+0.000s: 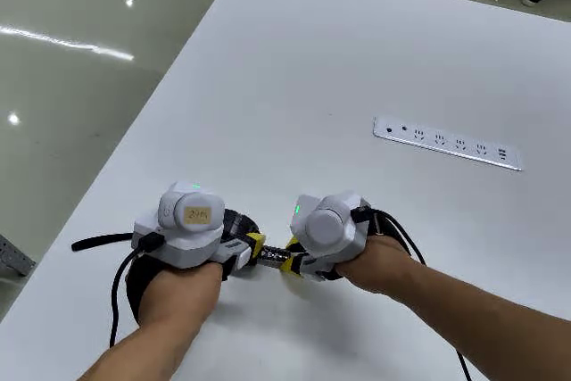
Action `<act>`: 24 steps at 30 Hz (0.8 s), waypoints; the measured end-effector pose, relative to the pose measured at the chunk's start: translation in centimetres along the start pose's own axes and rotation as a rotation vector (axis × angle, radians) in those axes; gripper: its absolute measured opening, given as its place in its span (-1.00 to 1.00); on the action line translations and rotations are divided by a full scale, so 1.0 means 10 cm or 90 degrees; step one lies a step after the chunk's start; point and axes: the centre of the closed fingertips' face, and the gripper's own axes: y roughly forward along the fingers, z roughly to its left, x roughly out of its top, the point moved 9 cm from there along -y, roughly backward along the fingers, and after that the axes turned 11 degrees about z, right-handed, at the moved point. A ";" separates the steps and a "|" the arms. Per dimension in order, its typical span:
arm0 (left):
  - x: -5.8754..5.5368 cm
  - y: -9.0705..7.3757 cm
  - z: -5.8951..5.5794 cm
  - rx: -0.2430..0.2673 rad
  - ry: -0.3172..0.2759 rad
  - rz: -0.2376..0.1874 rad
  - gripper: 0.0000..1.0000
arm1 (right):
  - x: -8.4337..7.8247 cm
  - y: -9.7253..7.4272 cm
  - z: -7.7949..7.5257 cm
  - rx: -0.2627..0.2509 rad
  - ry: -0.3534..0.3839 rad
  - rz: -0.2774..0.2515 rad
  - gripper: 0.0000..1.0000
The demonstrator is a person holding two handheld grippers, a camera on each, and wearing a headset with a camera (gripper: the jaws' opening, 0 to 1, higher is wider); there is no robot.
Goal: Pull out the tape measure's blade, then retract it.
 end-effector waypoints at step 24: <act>-0.01 -0.01 0.00 0.005 0.010 -0.010 0.04 | 0.08 0.04 0.02 -0.003 0.004 -0.012 -0.73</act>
